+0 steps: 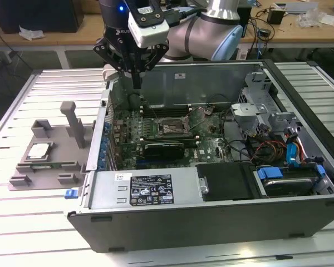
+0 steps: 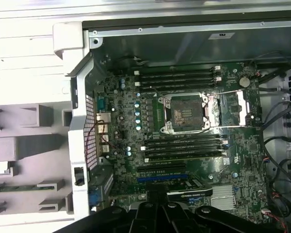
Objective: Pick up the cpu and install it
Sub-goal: 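Reach for the cpu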
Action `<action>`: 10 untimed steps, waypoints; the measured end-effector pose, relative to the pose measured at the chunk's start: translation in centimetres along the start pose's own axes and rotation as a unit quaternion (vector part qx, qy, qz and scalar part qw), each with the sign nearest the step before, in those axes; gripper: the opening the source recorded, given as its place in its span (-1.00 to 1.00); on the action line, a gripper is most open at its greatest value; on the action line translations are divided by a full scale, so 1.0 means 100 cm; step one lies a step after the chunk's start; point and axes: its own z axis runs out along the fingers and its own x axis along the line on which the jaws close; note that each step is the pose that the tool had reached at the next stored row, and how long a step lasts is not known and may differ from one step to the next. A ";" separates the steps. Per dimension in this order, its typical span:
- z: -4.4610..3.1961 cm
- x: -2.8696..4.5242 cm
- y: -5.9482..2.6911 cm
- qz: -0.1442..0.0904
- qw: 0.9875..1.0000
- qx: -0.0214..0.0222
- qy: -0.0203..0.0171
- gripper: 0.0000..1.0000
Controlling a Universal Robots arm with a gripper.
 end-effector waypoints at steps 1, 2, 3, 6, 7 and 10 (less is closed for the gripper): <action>0.0000 0.0009 -0.0001 0.000 1.000 0.000 0.000 -0.79; -0.0001 0.0026 -0.0002 0.000 1.000 0.000 0.000 -0.79; -0.0001 0.0039 -0.0002 0.000 1.000 0.000 0.000 -0.79; -0.0004 0.0145 -0.0006 0.000 1.000 0.000 0.000 -0.79; -0.0005 0.0198 -0.0007 0.000 1.000 0.000 0.000 -0.79; -0.0006 0.0264 -0.0003 0.000 1.000 0.000 0.000 -0.79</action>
